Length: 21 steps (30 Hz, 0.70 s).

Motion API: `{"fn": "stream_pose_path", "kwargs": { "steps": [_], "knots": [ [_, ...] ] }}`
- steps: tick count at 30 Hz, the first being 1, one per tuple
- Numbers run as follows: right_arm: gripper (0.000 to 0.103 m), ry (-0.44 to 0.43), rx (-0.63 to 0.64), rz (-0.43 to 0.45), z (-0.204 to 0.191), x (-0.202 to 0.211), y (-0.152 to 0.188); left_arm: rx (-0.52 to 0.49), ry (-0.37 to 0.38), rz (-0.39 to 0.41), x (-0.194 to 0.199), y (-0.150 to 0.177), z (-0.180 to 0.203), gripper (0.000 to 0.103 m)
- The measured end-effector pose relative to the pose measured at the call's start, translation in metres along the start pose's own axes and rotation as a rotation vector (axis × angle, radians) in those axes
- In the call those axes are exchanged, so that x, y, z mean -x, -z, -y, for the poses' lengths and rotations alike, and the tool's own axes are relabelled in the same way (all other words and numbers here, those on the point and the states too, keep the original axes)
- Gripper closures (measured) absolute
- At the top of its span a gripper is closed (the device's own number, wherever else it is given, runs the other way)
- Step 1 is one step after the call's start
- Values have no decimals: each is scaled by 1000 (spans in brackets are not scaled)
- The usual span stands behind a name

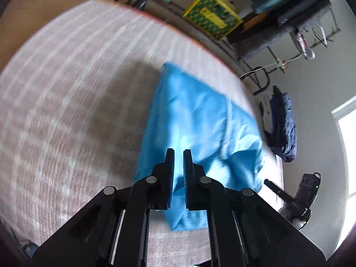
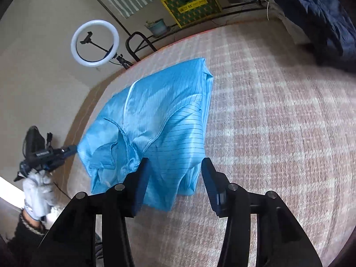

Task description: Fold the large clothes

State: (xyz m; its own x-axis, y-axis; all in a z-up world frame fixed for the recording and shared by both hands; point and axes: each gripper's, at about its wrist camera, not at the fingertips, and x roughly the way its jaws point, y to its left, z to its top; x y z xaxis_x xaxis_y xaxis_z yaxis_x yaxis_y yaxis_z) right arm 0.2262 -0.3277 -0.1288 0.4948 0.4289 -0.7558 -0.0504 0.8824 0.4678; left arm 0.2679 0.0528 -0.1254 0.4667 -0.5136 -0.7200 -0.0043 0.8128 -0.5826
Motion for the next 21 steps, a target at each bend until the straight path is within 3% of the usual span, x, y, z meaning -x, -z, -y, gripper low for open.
{"fn": "stream_pose_path", "kwargs": {
  "steps": [4,7,11,15,16,17,18,21],
  "knots": [
    [56,61,71,-13,-7,-15,-4,-81,64,28,-9,-15,59,99],
    [59,76,73,-5,2,-24,-9,-130,104,1,-34,-18,96,99],
    [68,38,20,-16,14,-33,-14,-189,146,-119,-99,-16,142,99],
    [68,31,38,-3,11,-34,-15,-254,174,-218,-162,-16,184,99],
    [70,23,41,1,9,-33,-15,-266,167,-246,-179,-17,192,99],
    [90,18,48,-3,8,-34,-15,-273,147,-265,-190,-16,197,99],
    [98,6,49,-18,8,-35,-13,-284,118,-283,-204,-16,200,99],
    [100,-85,-15,-50,12,-40,-11,-290,35,-298,-234,-14,198,99]
  ]
}}
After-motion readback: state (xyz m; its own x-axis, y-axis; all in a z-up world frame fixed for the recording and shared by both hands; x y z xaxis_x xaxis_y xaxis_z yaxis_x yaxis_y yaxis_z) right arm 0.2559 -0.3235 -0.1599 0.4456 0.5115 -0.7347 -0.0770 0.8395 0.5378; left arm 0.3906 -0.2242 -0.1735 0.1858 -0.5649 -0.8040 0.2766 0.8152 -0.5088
